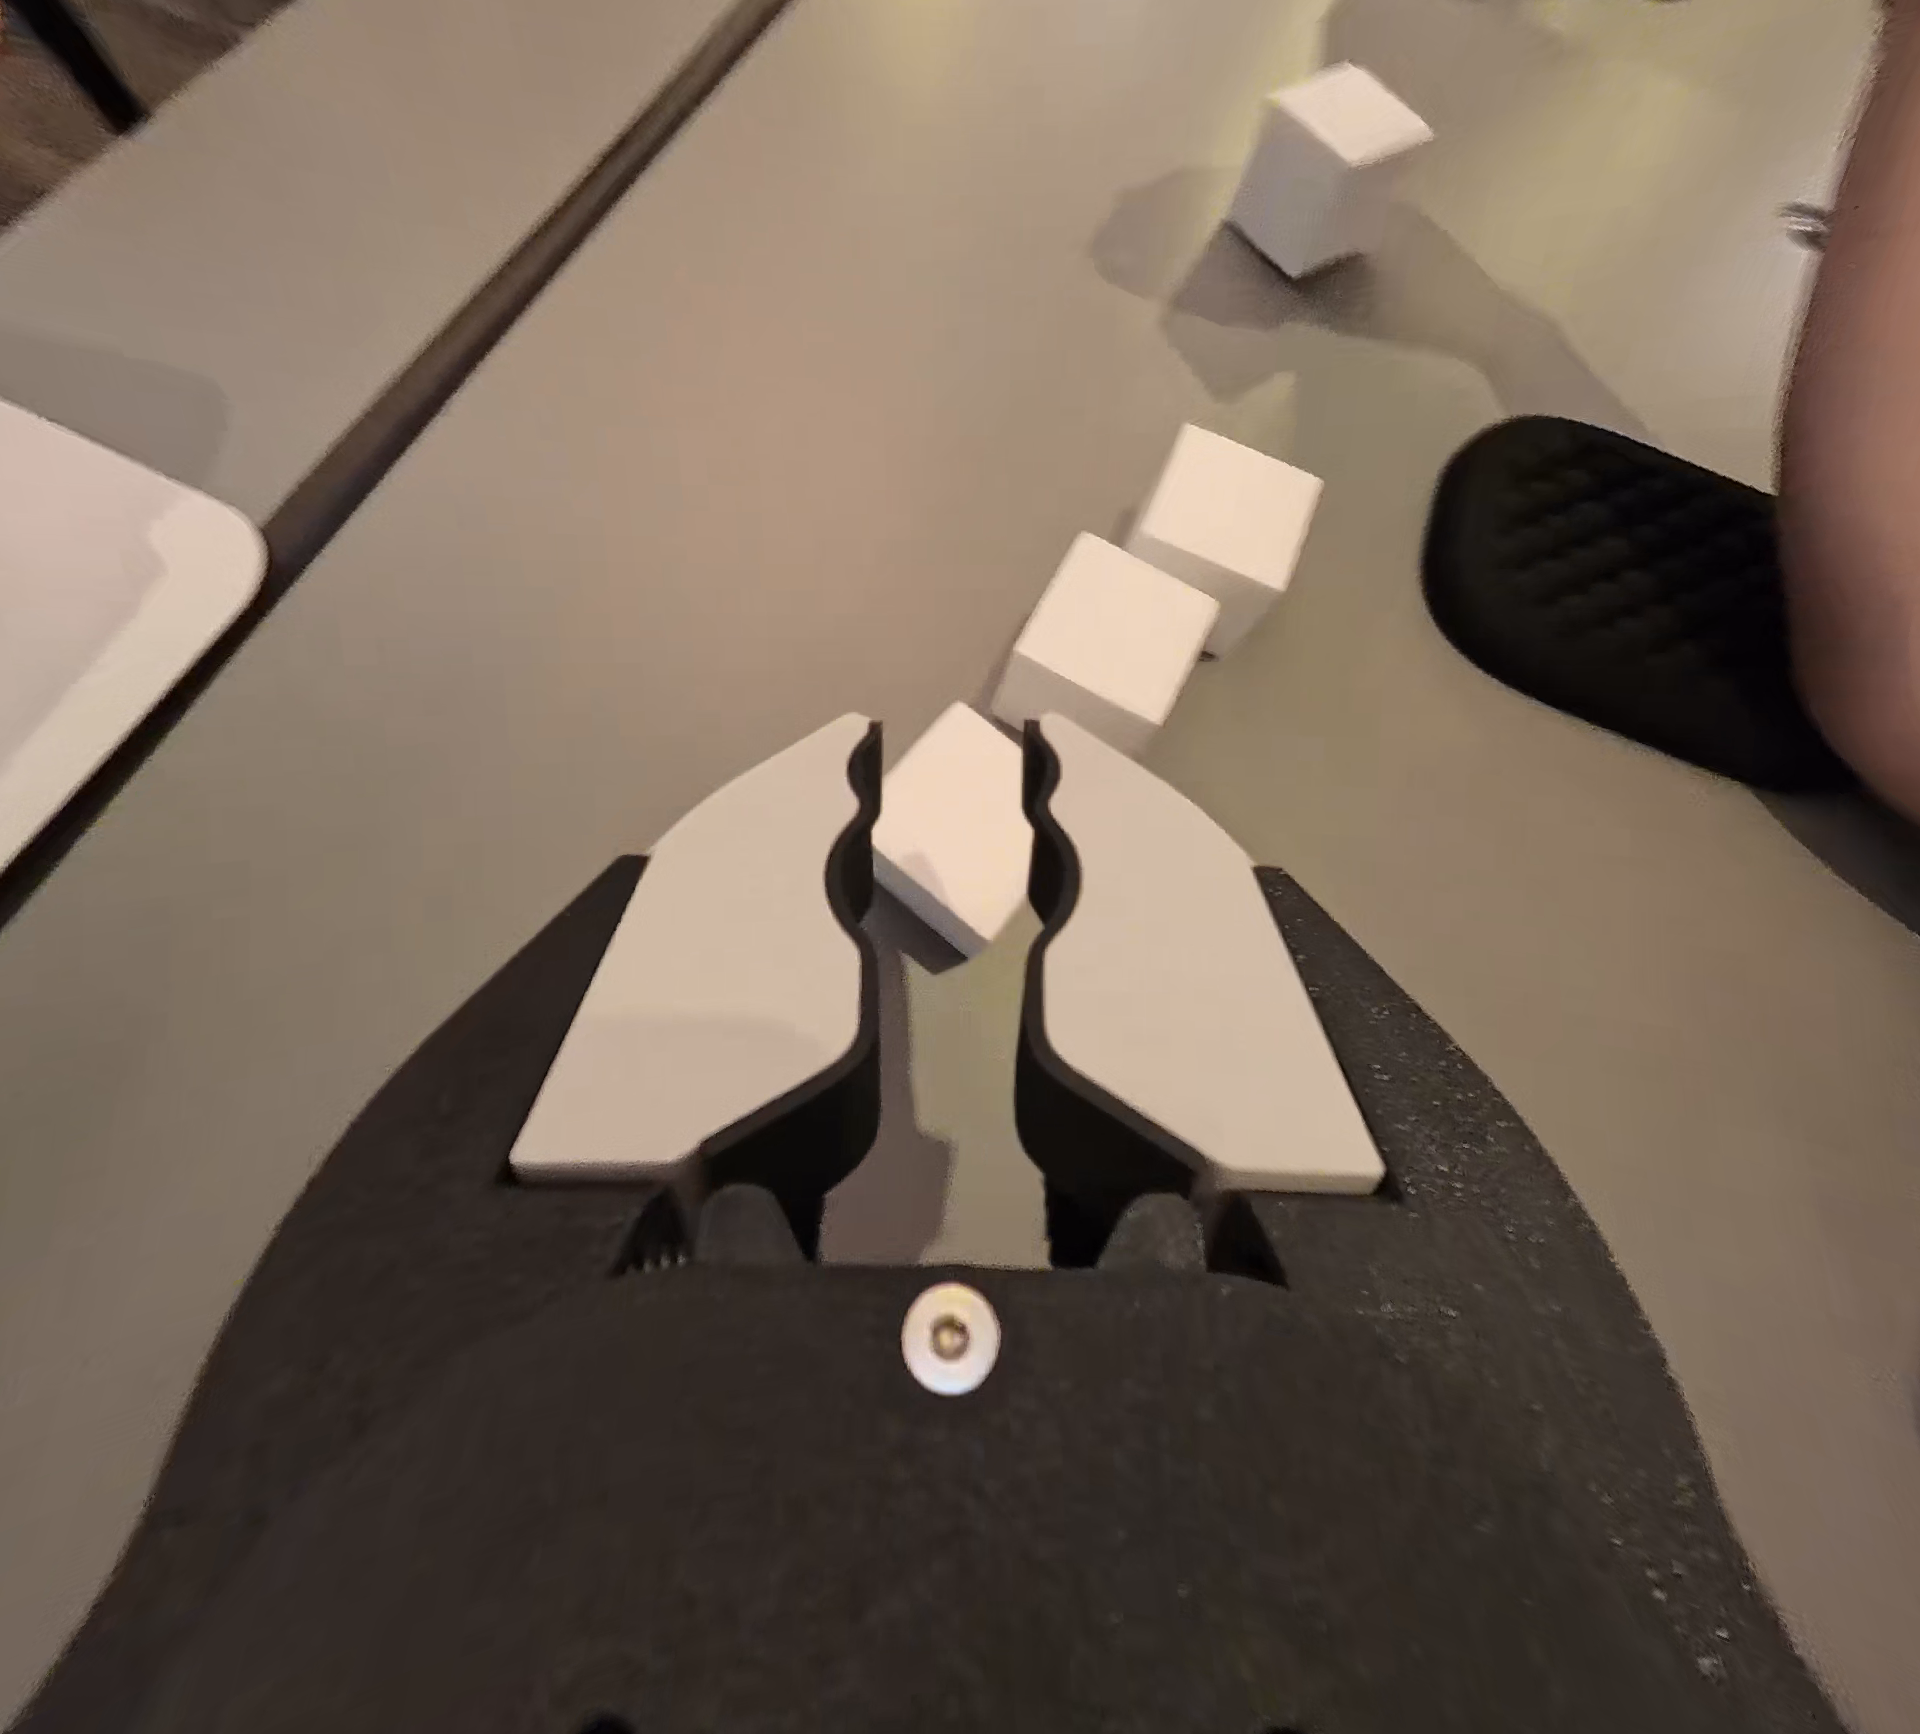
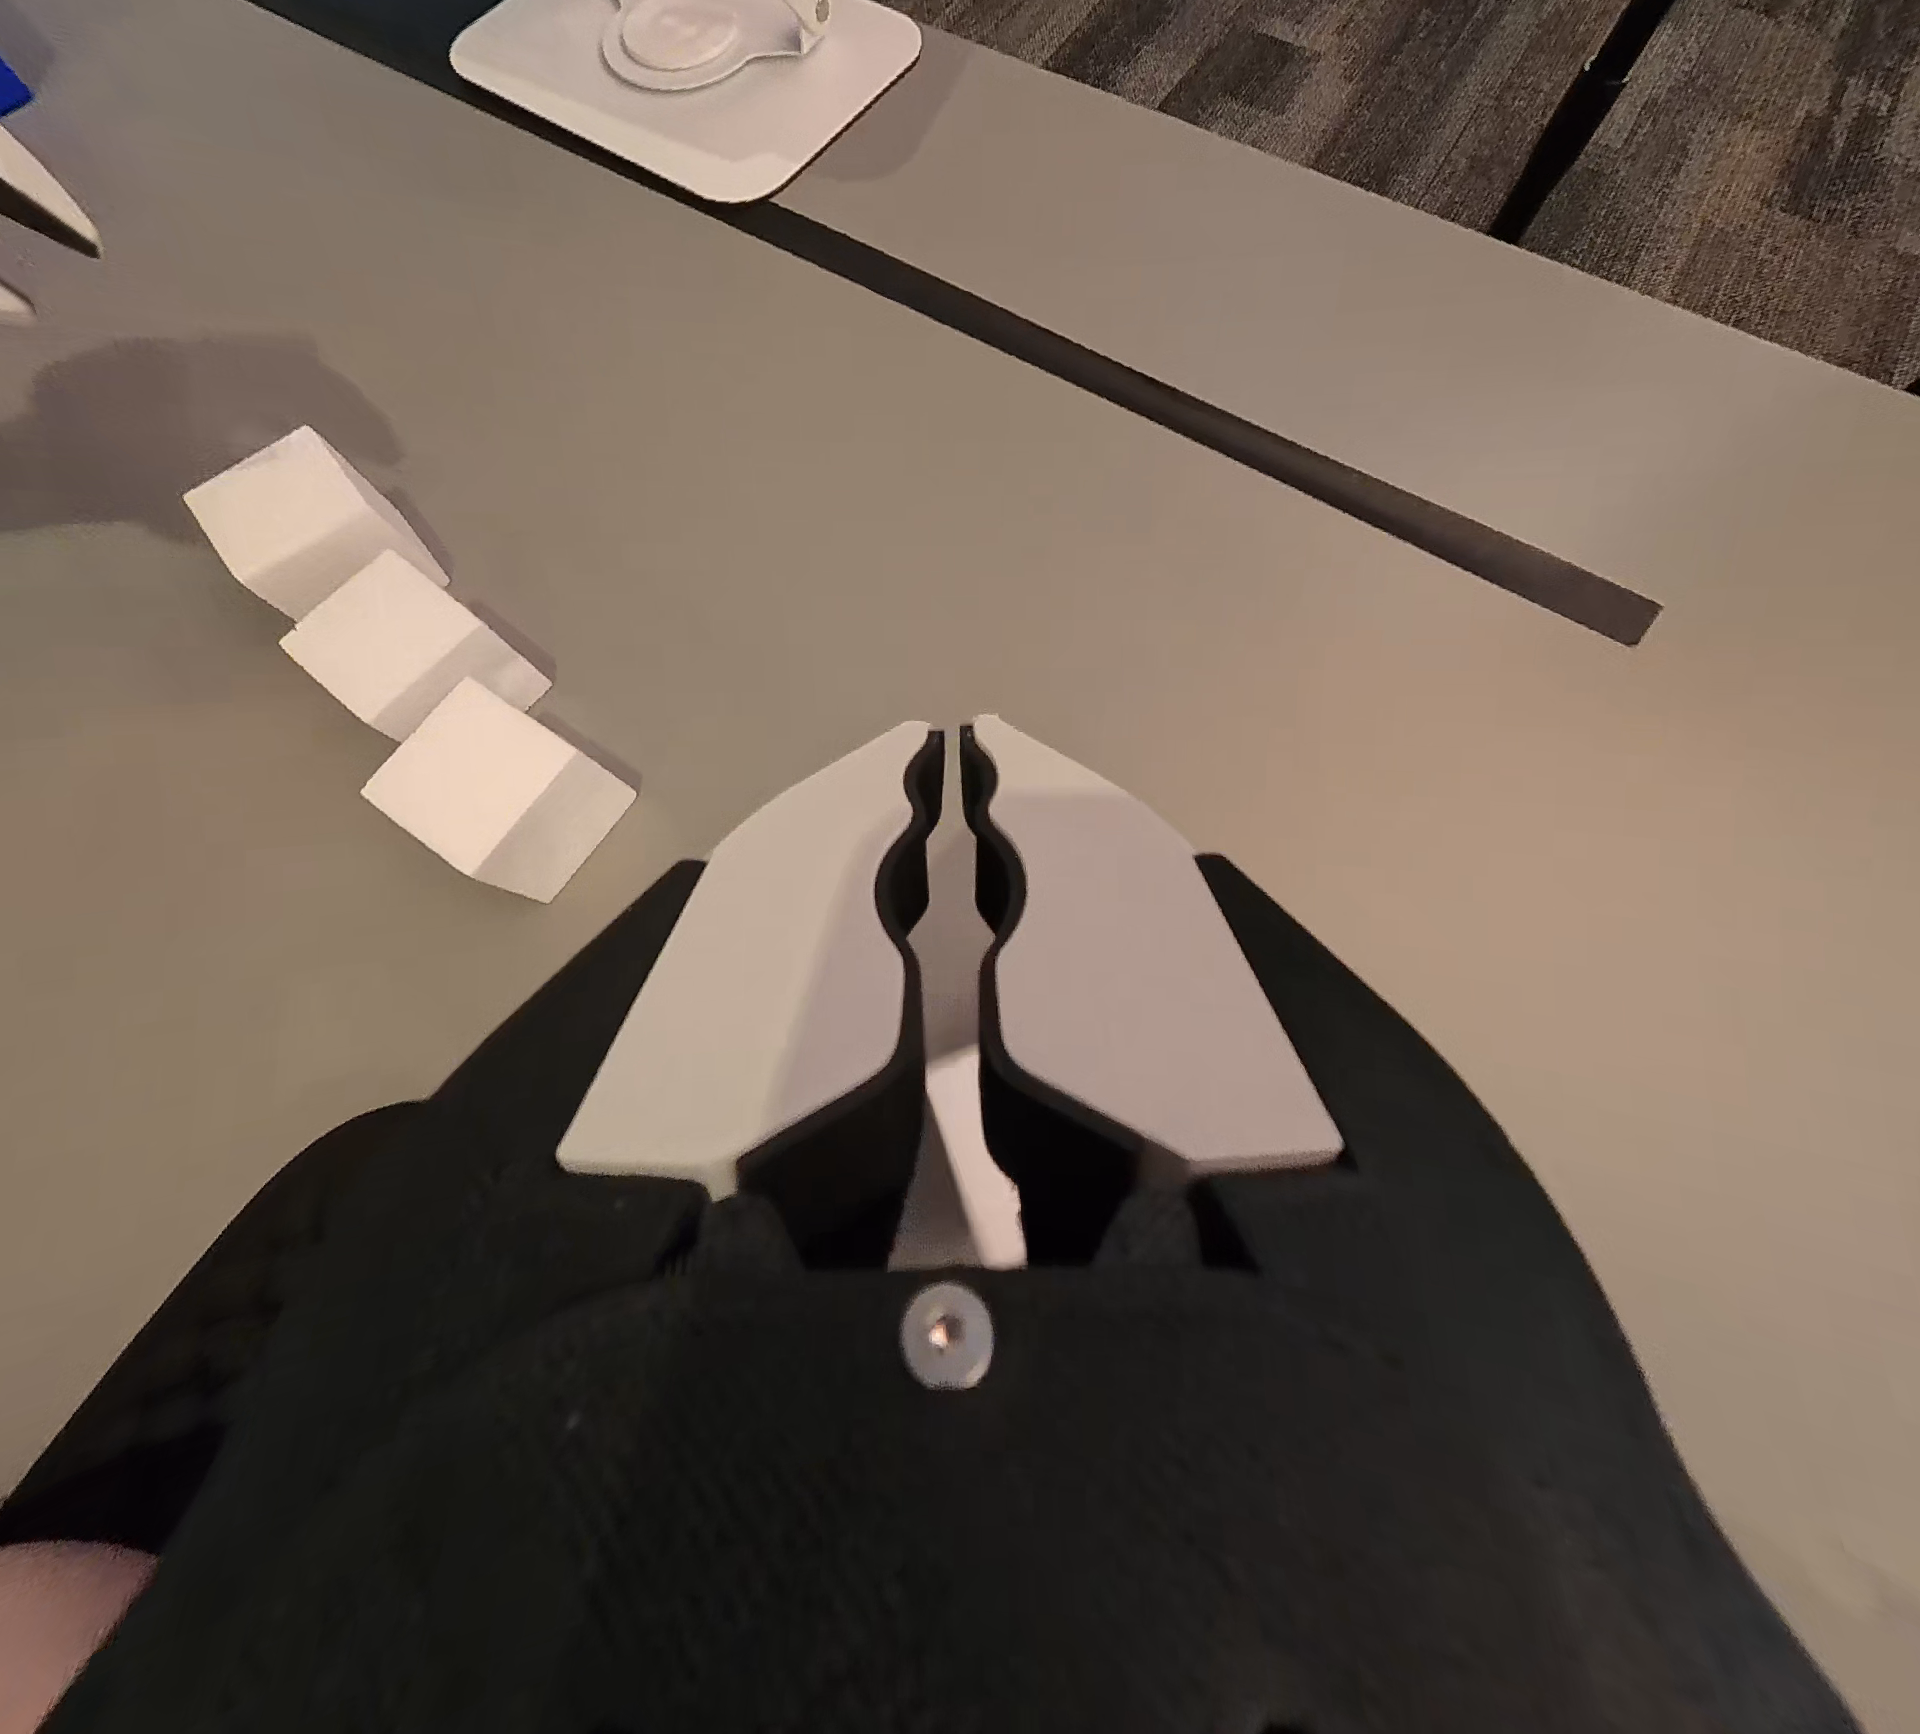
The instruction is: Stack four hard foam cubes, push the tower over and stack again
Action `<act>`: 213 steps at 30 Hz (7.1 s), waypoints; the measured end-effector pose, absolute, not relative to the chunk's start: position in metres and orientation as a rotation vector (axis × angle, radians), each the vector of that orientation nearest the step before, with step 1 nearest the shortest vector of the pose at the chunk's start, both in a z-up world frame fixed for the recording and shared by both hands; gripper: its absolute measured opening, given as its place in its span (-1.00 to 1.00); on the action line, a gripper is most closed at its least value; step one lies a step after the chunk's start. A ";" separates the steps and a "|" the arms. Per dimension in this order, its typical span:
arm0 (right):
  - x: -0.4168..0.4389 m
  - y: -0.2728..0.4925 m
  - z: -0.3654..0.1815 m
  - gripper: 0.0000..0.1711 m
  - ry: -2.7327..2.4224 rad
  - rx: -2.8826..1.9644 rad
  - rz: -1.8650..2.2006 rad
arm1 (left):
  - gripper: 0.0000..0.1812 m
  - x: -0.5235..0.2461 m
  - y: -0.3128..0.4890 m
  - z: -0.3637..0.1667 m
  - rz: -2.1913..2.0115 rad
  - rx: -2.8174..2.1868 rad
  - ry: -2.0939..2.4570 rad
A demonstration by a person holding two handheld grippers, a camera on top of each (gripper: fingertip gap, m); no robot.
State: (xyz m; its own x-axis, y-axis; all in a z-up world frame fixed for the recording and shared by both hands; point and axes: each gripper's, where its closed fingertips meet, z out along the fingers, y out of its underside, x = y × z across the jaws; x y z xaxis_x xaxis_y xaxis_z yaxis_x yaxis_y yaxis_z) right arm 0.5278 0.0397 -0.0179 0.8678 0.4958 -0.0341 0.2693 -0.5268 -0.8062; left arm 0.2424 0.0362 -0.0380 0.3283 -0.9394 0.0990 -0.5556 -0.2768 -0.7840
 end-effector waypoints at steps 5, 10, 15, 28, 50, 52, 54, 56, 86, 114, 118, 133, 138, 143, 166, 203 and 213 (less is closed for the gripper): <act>0.551 0.025 -0.019 -0.87 -0.466 -2.197 0.252 | -0.52 0.237 0.023 -0.041 -0.778 -1.786 1.490; 0.584 0.007 -0.031 -0.69 -0.314 -2.306 0.157 | -0.25 0.245 0.010 -0.070 -0.655 -1.674 1.711; 0.600 -0.007 -0.046 -0.65 -0.108 -2.427 0.197 | -0.27 0.248 0.021 -0.106 -0.455 -1.722 1.809; 0.601 -0.002 -0.105 -0.13 -0.061 -2.714 0.130 | -0.24 0.259 0.032 -0.133 -0.190 -1.747 2.024; 0.440 0.008 -0.030 -0.33 -1.023 -2.177 0.490 | -0.30 0.210 0.058 -0.086 -0.250 -1.824 1.793; 0.385 0.001 -0.019 -0.33 -1.271 -1.997 0.601 | -0.29 0.190 0.066 -0.069 -0.224 -1.833 1.712; 0.350 -0.003 -0.025 -0.33 -1.444 -1.948 0.617 | -0.29 0.172 0.068 -0.053 -0.222 -1.838 1.646; 0.334 -0.005 -0.036 -0.32 -1.575 -1.962 0.580 | -0.29 0.158 0.068 -0.038 -0.223 -1.830 1.588; 0.311 0.006 -0.084 -0.32 -1.834 -2.136 0.394 | -0.29 0.157 0.056 -0.026 -0.173 -1.812 1.599; 0.414 -0.010 -0.025 -0.13 -1.245 -2.036 0.671 | -0.30 0.308 -0.009 -0.018 -0.442 -1.603 1.848; 0.415 -0.007 -0.030 -0.13 -1.247 -2.051 0.675 | -0.30 0.312 0.005 -0.027 -0.381 -1.688 1.874; 0.418 -0.008 -0.036 -0.13 -1.234 -2.052 0.761 | -0.31 0.328 0.012 -0.047 -0.357 -1.737 1.894; 0.418 -0.008 -0.037 -0.13 -1.236 -2.060 0.761 | -0.22 0.327 0.013 -0.045 -0.365 -1.736 1.869; 0.422 -0.009 -0.042 -0.13 -1.219 -2.134 0.698 | -0.19 0.305 0.013 -0.010 -0.432 -1.681 1.703; 0.386 -0.021 -0.094 -0.08 -0.308 -2.515 0.176 | -0.19 0.192 0.052 0.039 -0.540 -1.652 1.312; 0.432 -0.040 -0.128 -0.32 -0.057 -2.489 0.259 | -0.18 0.105 -0.165 0.150 -1.954 -0.207 1.679; 0.426 -0.040 -0.129 -0.32 -0.145 -2.502 0.232 | -0.20 -0.001 -0.195 0.150 -2.120 0.670 1.641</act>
